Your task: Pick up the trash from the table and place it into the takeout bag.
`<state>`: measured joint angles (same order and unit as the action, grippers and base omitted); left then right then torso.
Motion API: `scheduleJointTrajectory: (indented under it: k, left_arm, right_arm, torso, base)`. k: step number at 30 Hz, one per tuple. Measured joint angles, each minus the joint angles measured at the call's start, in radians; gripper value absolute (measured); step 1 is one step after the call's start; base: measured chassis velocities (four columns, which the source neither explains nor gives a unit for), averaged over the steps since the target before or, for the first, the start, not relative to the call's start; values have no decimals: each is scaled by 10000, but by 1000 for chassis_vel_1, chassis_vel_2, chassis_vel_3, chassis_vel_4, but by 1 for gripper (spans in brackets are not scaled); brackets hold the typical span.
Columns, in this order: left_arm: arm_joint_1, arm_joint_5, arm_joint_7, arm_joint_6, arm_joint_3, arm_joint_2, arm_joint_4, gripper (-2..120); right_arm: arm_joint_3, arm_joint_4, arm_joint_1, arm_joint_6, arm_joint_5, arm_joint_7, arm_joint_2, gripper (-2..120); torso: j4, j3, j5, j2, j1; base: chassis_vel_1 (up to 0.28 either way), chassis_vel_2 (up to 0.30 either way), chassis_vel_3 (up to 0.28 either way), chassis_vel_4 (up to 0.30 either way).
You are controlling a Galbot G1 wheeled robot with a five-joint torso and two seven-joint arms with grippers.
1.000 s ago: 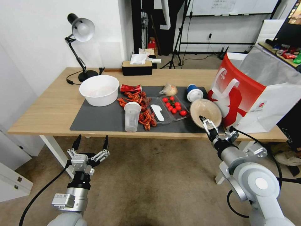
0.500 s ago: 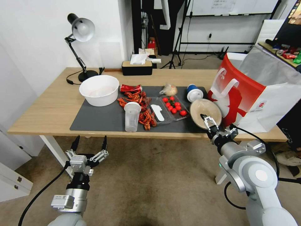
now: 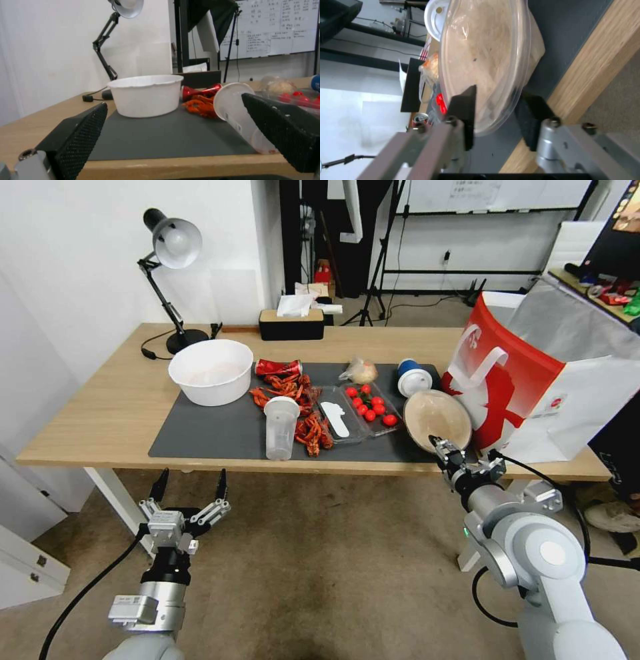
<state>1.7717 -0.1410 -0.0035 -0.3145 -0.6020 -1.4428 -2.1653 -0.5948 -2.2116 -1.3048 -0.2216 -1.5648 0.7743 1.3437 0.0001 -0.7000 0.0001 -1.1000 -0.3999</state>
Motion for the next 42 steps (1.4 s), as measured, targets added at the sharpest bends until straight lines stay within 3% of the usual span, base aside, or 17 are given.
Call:
scheduleJointTrajectory:
  k: [7,15,23,25,28,32,38,42]
  left_arm:
    - [-121,-2,-115,-181,-18,38,350,100]
    - [-177,-76,-163,-268,-37,70,523,100]
    - [-170,-223,-171,-268,-113,124,480,100]
    - [-175,-224,-173,-269,-115,118,456,100]
    - [-181,-221,-173,-269,-100,92,429,100]
    - [-180,-186,-167,-258,-56,66,401,100]
    - [-254,-185,-150,-210,-25,103,431,100]
    - [-273,-173,-132,-199,50,78,491,100]
  right_arm:
    - [-12,7,-19,62,566,-405,-38,0]
    - [74,-713,-578,-149,1573,-1015,-261,0]
    - [453,-1925,-1300,-697,4824,-3029,-916,0]
    - [259,-2249,-1193,-480,6165,-4328,-1421,0]
    - [-80,-2390,-954,-30,6664,-4740,-1826,0]
    - [-1003,-2360,-377,314,6784,-4515,-2622,0]
    - [-2635,-879,797,530,6545,-3541,-4441,0]
    - [-2843,-134,1203,529,6111,-3386,-5042,0]
  torso:
    - [-1,0,-1,0,-1]
    - [-1,0,0,0,0]
    - [-1,1,-1,0,-1]
    - [0,1,0,0,0]
    - [0,1,0,0,-1]
    - [-2,1,0,0,-1]
    - [-1,-1,3,0,-2]
    - [-1,-1,1,0,-2]
  base:
    - [0,0,0,0]
    - [0,0,0,0]
    - [0,0,0,0]
    - [0,0,0,0]
    - [0,0,0,0]
    - [0,0,0,0]
    - [0,0,0,0]
    - [0,0,0,0]
